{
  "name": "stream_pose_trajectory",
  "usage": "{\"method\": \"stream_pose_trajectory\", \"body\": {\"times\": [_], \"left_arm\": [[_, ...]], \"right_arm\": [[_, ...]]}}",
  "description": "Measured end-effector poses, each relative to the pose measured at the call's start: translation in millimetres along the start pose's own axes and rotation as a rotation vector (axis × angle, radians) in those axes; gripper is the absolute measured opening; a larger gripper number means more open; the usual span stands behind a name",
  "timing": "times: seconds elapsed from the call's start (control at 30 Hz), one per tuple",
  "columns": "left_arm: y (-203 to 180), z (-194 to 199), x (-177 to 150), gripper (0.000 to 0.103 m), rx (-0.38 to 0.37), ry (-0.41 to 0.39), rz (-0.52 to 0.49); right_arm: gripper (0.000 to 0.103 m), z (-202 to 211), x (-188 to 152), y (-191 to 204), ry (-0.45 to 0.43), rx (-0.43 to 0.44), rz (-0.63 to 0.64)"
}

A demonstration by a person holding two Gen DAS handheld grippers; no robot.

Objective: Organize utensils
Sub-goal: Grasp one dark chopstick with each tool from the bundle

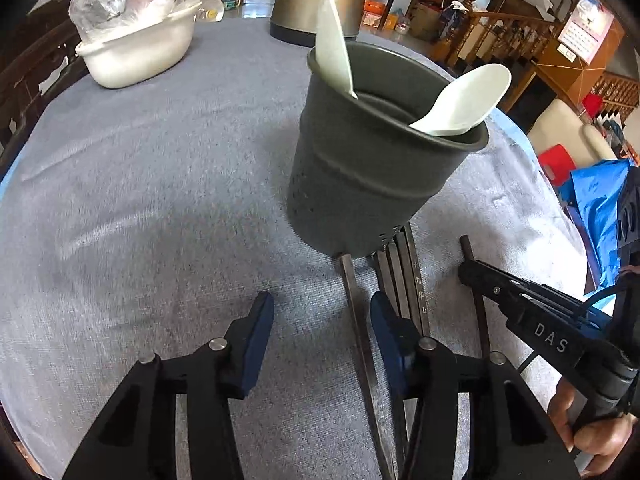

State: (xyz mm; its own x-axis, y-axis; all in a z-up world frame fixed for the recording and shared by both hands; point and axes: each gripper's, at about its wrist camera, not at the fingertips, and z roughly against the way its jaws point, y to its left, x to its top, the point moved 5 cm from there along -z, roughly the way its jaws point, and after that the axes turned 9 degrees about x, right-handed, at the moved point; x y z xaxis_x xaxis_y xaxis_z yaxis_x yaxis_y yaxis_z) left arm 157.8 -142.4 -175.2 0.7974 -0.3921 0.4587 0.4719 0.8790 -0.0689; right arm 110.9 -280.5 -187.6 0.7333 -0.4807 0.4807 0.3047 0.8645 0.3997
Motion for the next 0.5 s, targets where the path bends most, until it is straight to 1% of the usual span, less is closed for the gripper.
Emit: {"method": "stream_pose_trajectory", "body": {"times": [0.1,0.17,0.2,0.3,0.37,0.4,0.43,0.5], "left_arm": [[-7,-2,3,0.052,0.008,-0.008,-0.006],[-14,-6,-1,0.046,0.037,-0.005,-0.023],[-17,-7,-3,0.045,0.048,-0.01,-0.031],[-22,-7,-7,0.038,0.084,-0.018,-0.058],[-22,-6,-9,0.027,0.092,-0.011,-0.059],[-21,-5,-10,0.023,0.089,-0.005,-0.058],[-18,-4,-11,0.017,0.087,0.004,-0.054],[-12,-2,-14,0.014,0.068,0.02,-0.046]], "right_arm": [[0.009,-1,3,-3,0.025,-0.006,0.006],[0.011,-4,5,0,0.038,-0.018,0.014],[0.011,-5,5,0,0.049,-0.02,0.014],[0.011,-4,3,-1,0.041,-0.014,0.023],[0.011,-2,4,-1,0.039,-0.001,0.019],[0.01,-1,3,-3,0.04,0.007,0.016],[0.01,0,2,-5,0.043,0.014,0.015],[0.01,1,1,-5,0.057,0.022,0.015]]}}
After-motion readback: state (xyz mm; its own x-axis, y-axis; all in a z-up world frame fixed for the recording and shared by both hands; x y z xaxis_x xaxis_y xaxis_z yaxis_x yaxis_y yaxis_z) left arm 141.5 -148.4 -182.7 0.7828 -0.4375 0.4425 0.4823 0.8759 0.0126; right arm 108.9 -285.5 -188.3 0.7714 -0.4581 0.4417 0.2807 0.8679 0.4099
